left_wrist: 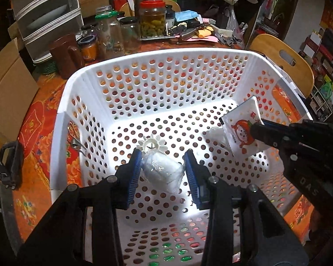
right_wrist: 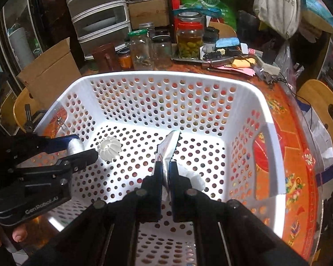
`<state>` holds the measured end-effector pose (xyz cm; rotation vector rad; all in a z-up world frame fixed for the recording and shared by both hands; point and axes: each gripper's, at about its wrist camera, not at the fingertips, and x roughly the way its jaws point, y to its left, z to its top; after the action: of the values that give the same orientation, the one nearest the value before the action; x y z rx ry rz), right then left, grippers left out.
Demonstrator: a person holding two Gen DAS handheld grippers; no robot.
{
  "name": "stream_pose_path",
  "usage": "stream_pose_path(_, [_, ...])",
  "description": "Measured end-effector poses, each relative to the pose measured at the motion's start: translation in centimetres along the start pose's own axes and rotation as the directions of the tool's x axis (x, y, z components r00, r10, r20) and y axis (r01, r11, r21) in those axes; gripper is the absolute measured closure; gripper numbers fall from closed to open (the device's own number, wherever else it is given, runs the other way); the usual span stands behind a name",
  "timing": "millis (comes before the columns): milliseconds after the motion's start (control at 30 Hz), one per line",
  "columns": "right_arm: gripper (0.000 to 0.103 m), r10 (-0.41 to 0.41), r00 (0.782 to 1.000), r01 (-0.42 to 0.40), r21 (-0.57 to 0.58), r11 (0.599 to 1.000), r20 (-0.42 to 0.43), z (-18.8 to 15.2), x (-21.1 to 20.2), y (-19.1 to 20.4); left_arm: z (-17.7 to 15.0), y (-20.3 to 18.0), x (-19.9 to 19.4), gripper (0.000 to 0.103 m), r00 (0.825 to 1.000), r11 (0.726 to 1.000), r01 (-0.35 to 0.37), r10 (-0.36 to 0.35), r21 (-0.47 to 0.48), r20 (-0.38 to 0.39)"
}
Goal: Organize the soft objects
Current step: 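Carry the card and tissue into the basket and open both tools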
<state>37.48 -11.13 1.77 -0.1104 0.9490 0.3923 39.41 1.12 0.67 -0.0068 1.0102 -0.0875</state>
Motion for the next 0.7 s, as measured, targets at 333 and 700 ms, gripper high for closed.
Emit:
stream_pose_path(333, [0.080,-0.037,0.998,0.037,0.002,0.999,0.047,-0.3,-0.6,-0.6,-0.1,0.2,0.0,0.048,1.000,1.000,0.019,-0.019,-0.017,0.015])
stream_pose_path(700, [0.027,-0.046,0.994,0.045,0.013,0.999,0.103,-0.4,-2.5,-1.3,0.0,-0.4,-2.0,0.020,0.997,1.000,0.010,-0.010,0.003,0.078])
